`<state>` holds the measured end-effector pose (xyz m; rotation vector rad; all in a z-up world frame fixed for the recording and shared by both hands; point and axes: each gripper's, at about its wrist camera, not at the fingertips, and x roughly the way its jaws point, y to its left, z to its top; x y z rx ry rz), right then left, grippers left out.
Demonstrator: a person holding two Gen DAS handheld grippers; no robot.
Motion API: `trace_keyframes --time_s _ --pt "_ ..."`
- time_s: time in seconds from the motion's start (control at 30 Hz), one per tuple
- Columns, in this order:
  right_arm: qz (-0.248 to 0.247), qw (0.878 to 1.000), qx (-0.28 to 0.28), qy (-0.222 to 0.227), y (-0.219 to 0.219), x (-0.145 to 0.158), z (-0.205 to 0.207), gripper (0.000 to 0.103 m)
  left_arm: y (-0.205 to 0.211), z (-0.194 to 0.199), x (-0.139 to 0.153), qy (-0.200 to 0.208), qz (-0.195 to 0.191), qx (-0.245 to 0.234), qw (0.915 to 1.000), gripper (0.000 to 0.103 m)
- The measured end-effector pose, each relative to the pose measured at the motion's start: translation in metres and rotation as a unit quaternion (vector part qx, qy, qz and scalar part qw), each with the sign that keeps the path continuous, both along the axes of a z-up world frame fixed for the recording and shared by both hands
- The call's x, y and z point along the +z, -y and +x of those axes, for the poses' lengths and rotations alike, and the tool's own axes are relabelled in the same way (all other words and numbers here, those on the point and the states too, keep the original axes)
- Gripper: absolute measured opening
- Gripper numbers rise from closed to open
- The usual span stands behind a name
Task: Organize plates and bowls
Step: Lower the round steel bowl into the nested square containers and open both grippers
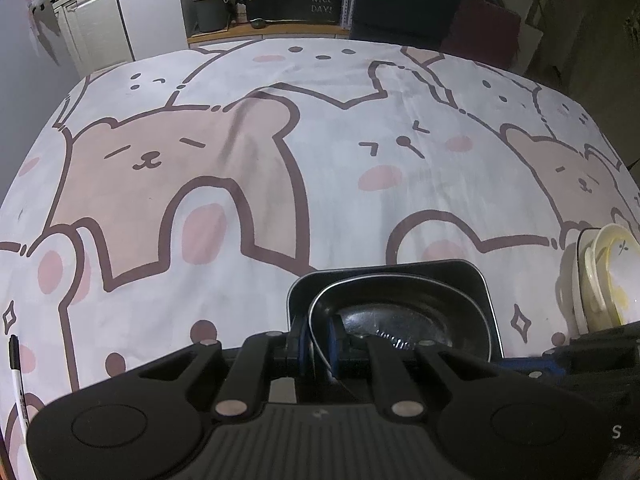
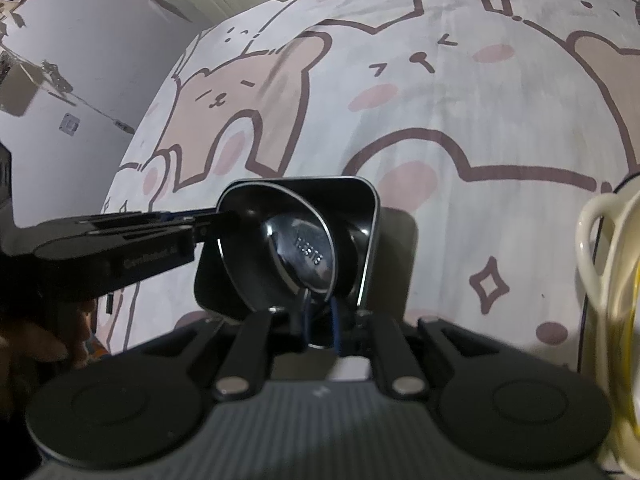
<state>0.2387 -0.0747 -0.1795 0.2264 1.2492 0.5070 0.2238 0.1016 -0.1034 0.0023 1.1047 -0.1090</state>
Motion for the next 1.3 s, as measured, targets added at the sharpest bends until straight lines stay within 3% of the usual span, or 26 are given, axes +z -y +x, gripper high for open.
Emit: trace_keyframes --time_s 0.67,0.9,0.97,1.03,1.13,1.27,1.3 --pt "0.001 1.000 0.005 0.001 0.001 0.001 -0.001 0.020 0.004 0.005 -0.006 -0.009 0.009 -0.004 0.9999 0.013" --pt "0.002 1.000 0.013 0.005 0.001 0.005 -0.005 0.023 0.004 0.003 -0.003 -0.010 -0.008 -0.007 0.9999 0.032" --pt "0.000 1.000 0.025 0.011 0.000 0.010 -0.007 0.035 0.005 0.001 0.002 -0.005 -0.018 -0.010 0.9998 0.040" --pt "0.005 0.999 0.039 0.019 -0.001 0.017 -0.012 0.055 0.005 -0.002 0.007 0.002 -0.025 -0.011 0.9996 0.043" --pt "-0.004 0.998 0.050 0.049 -0.002 0.029 -0.020 0.061 0.003 -0.007 0.016 0.010 -0.039 -0.011 0.9991 0.049" --pt "-0.004 0.997 0.049 0.067 0.003 0.039 -0.024 0.075 -0.001 -0.016 0.027 0.028 -0.054 -0.013 0.9981 0.076" --pt "-0.004 0.996 0.047 0.075 0.005 0.042 -0.024 0.083 -0.003 -0.019 0.029 0.032 -0.058 -0.013 0.9977 0.081"
